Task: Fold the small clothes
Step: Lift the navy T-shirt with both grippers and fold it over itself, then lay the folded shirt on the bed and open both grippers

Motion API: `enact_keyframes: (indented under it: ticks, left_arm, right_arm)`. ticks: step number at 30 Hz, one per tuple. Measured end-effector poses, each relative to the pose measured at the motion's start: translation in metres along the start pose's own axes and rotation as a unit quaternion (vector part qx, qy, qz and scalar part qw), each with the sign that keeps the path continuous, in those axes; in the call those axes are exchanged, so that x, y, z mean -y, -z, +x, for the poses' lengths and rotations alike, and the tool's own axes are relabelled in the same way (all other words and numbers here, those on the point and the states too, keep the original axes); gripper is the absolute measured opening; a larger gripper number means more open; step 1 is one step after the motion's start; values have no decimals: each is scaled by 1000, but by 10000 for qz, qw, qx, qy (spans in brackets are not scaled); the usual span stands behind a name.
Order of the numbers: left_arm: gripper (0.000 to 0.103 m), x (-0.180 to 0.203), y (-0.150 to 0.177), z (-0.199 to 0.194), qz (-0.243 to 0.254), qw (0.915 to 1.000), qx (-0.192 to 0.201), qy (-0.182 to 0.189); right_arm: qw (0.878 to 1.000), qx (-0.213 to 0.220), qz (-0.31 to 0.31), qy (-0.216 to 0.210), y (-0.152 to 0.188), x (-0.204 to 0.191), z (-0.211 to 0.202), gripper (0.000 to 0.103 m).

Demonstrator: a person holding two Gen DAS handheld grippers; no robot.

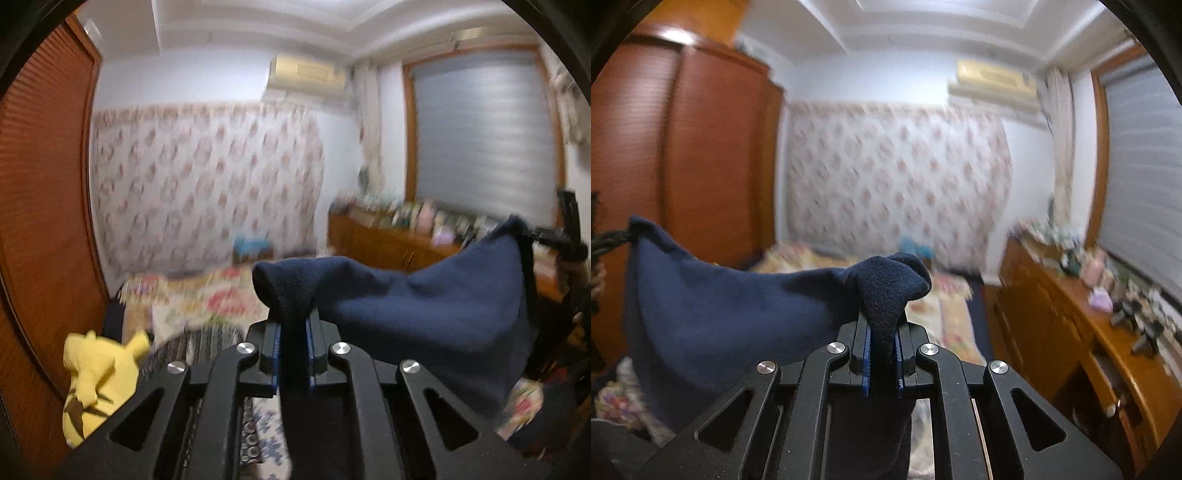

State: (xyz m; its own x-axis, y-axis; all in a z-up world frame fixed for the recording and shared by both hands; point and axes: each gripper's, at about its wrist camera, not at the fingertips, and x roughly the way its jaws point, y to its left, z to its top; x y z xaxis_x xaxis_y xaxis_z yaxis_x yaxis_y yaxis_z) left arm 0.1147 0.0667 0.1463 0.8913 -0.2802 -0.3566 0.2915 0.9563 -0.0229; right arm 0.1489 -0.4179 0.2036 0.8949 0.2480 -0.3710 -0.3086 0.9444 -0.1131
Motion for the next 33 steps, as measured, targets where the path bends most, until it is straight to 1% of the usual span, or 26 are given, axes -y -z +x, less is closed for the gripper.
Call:
enact_keyframes:
  ticks: [1,2,3,4,6,7,8,10,11,14,18,21,25,29,33]
  left_arm:
    - [16,-6,14,32,-38,9993,-341,-164]
    - [22,-11,24,51,-83,9980,-588,-197]
    - [24,-13,32,67,-136,9965,-804,-174]
    - [26,-16,42,80,-196,9946,-1001,-177]
    - [38,-14,61,89,-233,9928,-1161,-166]
    - [47,-14,72,90,-284,9919,-1239,-61]
    - [50,-11,77,89,-306,9911,-1296,5]
    - [57,-3,92,81,-338,9896,-1395,97]
    - [58,-1,97,78,-333,9892,-1424,124]
    - [58,11,111,67,-290,9886,-1467,174]
    - [58,17,129,56,-402,9869,-1539,286]
    - [58,25,146,53,-403,9850,-1655,275]
    - [58,34,170,51,-538,9819,-1795,278]
    - [58,37,187,46,-576,9797,-1915,170]
    - [58,36,203,38,-690,9763,-2042,174]
  right_arm:
    - [9995,-249,70,157,9,7,27,12]
    - [9980,-550,147,289,20,13,57,26]
    - [9942,-933,262,469,32,20,89,33]
    - [9893,-1267,342,638,45,26,116,39]
    - [9821,-1657,481,751,71,35,148,39]
    - [9801,-1770,513,744,83,36,156,39]
    - [9789,-1843,508,726,95,35,160,40]
    - [9784,-1895,473,672,106,31,159,43]
    - [9786,-1907,459,623,113,28,156,43]
    - [9808,-1844,481,412,130,18,138,43]
    - [9819,-1797,528,271,153,7,113,43]
    - [9811,-1835,586,173,168,0,101,43]
    - [9785,-1951,662,97,190,-6,93,43]
    - [9762,-2033,761,-23,207,-16,92,43]
    - [9748,-2136,644,-62,224,-33,98,43]
